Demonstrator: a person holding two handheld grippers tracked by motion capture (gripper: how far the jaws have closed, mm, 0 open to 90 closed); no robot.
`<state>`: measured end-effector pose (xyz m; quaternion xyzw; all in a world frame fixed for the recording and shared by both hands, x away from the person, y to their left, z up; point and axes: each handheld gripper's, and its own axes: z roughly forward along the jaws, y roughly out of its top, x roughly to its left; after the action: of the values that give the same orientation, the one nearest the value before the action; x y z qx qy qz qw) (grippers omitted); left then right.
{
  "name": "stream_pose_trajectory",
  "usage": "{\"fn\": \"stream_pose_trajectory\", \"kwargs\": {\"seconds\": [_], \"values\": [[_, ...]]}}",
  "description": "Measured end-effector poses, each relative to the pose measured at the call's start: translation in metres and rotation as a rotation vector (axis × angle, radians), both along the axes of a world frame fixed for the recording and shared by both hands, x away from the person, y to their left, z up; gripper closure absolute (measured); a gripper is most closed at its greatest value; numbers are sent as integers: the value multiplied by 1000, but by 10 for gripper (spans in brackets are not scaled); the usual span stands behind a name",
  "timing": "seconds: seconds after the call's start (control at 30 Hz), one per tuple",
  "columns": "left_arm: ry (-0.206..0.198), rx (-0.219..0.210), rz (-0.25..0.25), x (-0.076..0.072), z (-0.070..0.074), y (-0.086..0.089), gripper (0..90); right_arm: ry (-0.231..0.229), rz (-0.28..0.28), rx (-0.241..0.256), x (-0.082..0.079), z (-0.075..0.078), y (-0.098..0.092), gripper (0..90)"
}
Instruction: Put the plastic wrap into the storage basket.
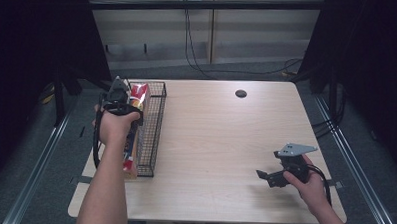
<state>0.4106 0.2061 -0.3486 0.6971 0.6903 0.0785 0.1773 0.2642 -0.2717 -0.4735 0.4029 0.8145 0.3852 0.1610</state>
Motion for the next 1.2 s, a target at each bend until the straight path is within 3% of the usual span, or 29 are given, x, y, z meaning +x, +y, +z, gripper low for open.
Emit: {"fn": "stream_pose_trajectory", "kwargs": {"seconds": [0.6,0.7,0.73,0.93,1.0,1.2], "values": [[7,16,-4,8,-16,15,446,-1,2,-3,1,-1,1,23],[14,-2,6,10,-18,14,446,0,2,-2,1,-1,1,23],[14,13,-13,11,-19,15,446,1,3,1,2,-1,1,23],[15,-2,11,13,-23,14,445,3,5,-3,3,-1,3,23],[16,17,-3,15,-24,15,445,7,11,-2,3,-1,3,23],[31,16,14,19,-31,15,444,4,18,-4,5,-2,4,23]]}}
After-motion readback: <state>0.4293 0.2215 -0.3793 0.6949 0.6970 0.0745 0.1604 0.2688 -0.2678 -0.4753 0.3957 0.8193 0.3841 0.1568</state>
